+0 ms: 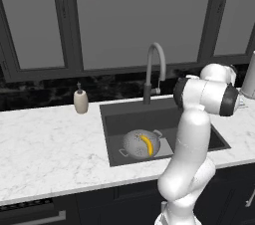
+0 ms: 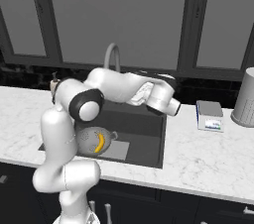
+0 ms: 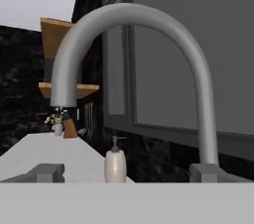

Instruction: Put the colander in the sink, put the banana in the colander, and turn on the sink faucet and pour water over the colander.

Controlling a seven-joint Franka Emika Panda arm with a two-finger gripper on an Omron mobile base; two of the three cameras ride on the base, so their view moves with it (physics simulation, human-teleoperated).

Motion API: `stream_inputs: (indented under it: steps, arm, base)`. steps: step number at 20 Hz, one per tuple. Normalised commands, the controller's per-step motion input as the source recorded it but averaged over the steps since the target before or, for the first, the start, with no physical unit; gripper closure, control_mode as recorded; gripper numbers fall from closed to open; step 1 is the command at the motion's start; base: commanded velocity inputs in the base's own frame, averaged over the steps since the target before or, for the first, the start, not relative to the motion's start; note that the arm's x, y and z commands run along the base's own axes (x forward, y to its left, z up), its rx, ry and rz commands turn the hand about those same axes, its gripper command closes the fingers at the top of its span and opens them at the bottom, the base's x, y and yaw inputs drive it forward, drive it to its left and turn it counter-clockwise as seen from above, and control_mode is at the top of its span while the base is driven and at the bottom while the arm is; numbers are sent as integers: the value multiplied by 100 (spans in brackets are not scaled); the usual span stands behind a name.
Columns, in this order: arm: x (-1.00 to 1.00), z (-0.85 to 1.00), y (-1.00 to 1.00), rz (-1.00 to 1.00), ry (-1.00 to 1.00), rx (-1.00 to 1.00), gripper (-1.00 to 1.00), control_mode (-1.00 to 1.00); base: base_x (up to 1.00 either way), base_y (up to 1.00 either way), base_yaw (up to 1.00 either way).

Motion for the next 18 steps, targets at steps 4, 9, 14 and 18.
stream_inputs:
  steps: [4,9,14,18]
  arm:
    - [0,-8,0,6,-4,0,-100,-100]
    - [3,-21,0,10,1,0,-100,-100]
    - [45,-34,14,5,10,0,-100,-100]
    - [48,-10,8,1,0,0,-100,-100]
  base:
    - [0,0,0]
    - [0,0,0]
    - [0,0,0]
    - [0,0,0]
